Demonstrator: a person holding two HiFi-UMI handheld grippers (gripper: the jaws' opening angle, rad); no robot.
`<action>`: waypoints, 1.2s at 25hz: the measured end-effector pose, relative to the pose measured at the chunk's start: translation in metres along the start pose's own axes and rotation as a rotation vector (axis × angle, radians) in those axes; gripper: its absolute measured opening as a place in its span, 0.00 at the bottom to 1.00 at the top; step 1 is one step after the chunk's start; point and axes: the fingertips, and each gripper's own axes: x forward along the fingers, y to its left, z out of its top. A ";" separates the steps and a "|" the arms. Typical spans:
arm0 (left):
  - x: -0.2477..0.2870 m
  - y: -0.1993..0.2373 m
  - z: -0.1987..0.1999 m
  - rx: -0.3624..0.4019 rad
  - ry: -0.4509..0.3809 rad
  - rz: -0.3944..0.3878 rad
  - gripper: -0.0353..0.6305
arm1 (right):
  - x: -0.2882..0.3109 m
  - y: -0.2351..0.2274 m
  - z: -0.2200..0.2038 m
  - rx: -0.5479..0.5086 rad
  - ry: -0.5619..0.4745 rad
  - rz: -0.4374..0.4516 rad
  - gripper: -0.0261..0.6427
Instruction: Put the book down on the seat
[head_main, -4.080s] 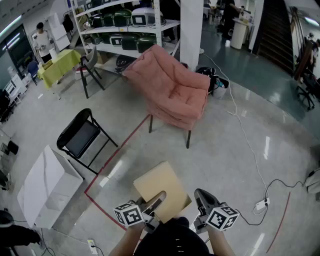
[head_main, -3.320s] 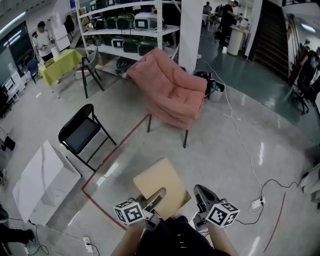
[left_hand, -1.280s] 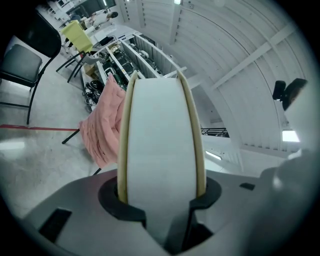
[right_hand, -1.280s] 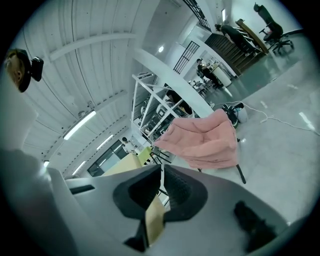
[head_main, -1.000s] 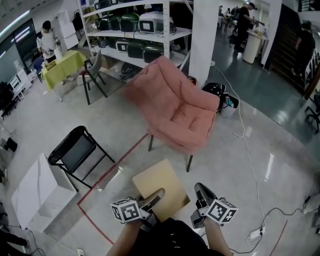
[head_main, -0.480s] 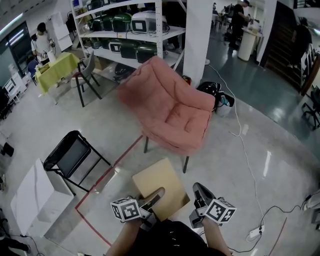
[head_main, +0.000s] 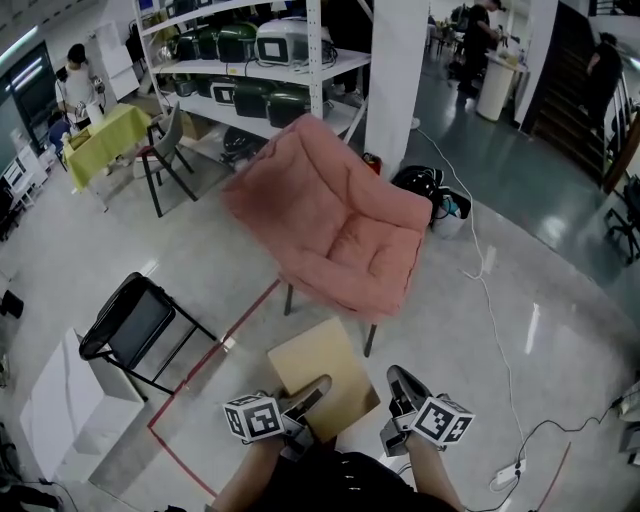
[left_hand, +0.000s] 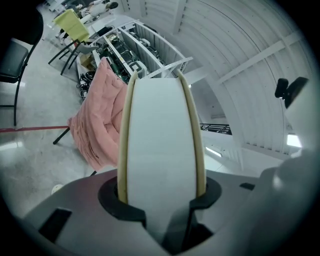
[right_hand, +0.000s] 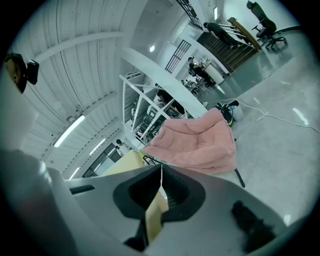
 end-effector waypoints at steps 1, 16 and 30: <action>0.006 0.003 0.008 0.002 0.003 0.001 0.38 | 0.007 -0.001 0.006 0.002 -0.002 0.000 0.06; 0.109 0.051 0.140 0.021 0.039 0.000 0.38 | 0.138 -0.022 0.112 0.015 -0.030 -0.029 0.06; 0.146 0.109 0.224 0.017 0.035 0.028 0.38 | 0.234 -0.030 0.155 0.031 -0.036 -0.045 0.06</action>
